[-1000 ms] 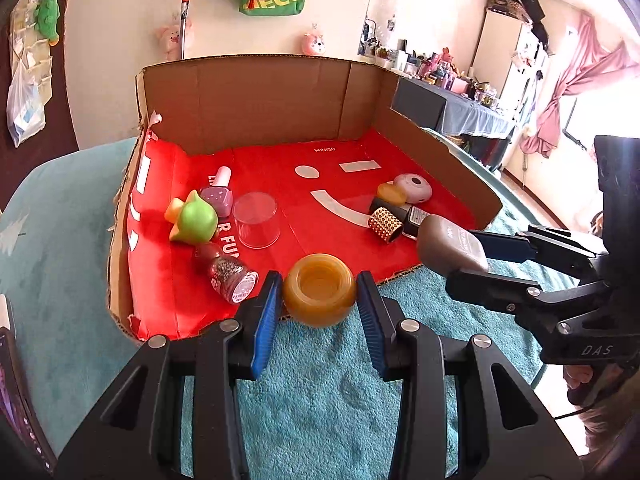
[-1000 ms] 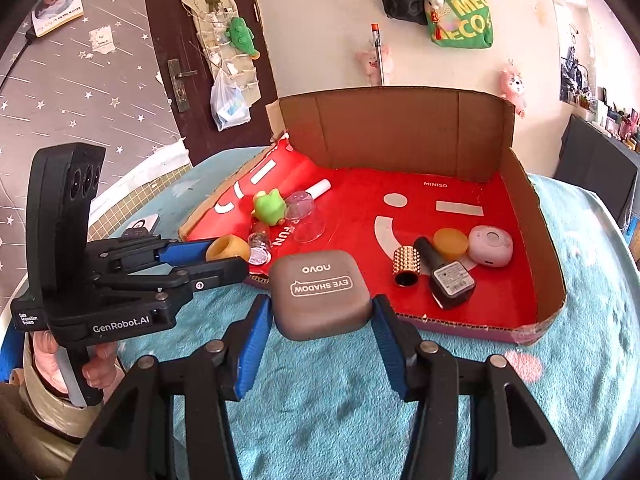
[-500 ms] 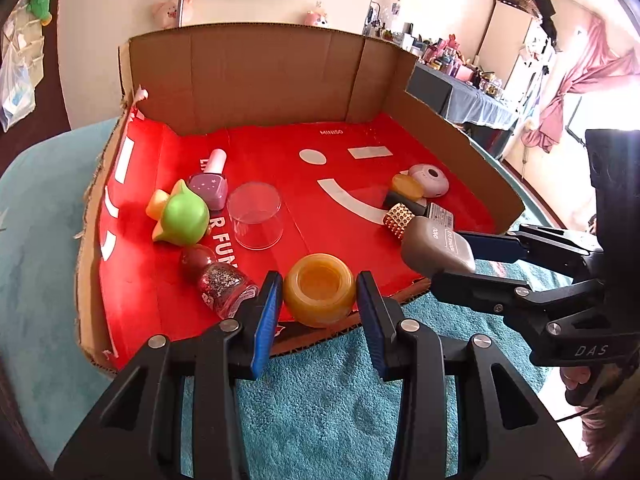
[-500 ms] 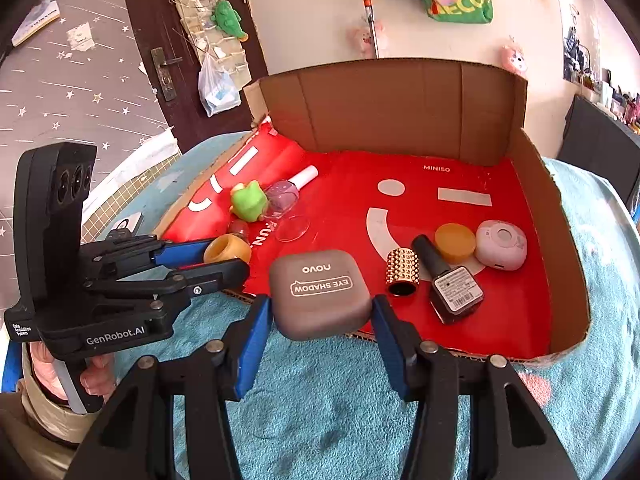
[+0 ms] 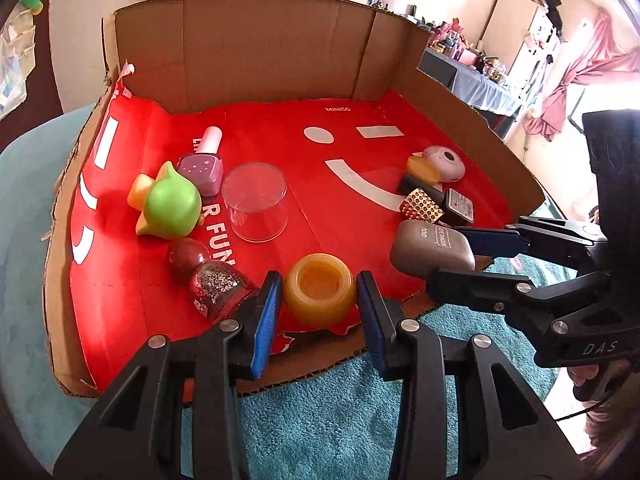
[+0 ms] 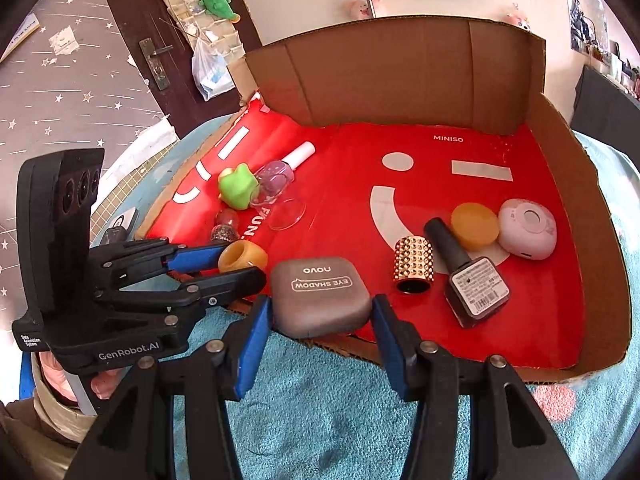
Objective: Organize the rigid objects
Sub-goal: 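Carry the yellow ring and eyeshadow case with both tools into the box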
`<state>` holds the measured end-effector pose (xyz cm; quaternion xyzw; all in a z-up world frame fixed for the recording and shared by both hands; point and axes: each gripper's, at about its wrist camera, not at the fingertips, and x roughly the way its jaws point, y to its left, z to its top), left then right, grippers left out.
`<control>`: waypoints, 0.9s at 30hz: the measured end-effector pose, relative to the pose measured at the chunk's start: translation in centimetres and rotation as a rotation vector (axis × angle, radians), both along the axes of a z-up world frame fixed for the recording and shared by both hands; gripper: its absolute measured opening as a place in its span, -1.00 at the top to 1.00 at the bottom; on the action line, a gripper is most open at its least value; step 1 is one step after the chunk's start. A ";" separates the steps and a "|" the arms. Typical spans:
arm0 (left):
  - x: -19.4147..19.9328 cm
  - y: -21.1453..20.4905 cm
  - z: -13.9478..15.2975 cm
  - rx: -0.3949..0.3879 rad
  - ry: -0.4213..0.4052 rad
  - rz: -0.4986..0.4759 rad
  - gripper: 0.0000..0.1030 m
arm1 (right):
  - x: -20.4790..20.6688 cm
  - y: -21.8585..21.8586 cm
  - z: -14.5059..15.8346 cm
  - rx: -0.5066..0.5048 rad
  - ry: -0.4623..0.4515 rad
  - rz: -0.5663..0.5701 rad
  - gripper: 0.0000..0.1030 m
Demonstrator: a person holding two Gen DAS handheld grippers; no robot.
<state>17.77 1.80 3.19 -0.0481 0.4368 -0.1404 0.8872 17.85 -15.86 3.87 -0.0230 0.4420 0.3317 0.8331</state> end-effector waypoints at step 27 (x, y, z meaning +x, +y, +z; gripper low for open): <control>2.3 0.4 -1.0 0.056 0.012 0.056 0.30 | 2.3 -0.1 -1.3 -0.150 -0.056 -0.126 -0.05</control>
